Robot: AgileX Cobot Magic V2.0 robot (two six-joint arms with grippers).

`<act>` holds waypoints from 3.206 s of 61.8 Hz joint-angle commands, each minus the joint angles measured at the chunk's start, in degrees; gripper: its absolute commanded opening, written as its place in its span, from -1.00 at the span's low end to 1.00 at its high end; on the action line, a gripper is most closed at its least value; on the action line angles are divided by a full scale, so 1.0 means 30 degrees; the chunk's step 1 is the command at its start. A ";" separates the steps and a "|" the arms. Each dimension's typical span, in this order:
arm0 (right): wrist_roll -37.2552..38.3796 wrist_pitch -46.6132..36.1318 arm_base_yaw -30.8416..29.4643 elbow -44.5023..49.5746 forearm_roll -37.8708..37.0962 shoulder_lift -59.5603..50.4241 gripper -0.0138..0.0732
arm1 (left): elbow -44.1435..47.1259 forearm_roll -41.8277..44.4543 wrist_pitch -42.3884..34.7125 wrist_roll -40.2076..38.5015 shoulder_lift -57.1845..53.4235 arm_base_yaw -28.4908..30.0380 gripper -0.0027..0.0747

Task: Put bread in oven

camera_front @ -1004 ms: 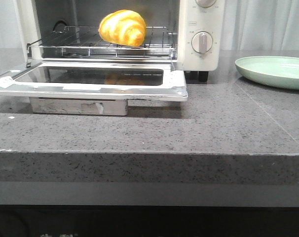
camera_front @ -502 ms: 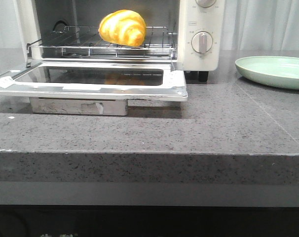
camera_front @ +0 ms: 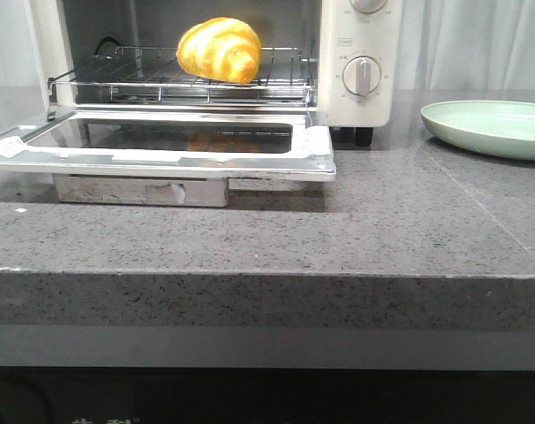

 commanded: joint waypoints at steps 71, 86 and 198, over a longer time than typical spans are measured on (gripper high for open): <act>-0.0198 -0.1301 -0.0091 -0.0409 -0.0477 0.0084 -0.84 | 1.8049 -0.3668 -1.8414 0.0015 -1.3381 0.8263 -0.98; -0.0198 -0.1301 -0.0091 -0.0409 -0.0477 0.0084 -0.84 | 1.8049 -0.3668 -1.8483 0.0192 -1.3381 0.8263 -0.98; -0.0176 -1.8073 -0.8690 1.6124 0.3717 -1.0805 -0.84 | 1.8049 -0.3892 -1.8443 0.1623 -1.3381 0.8263 -0.98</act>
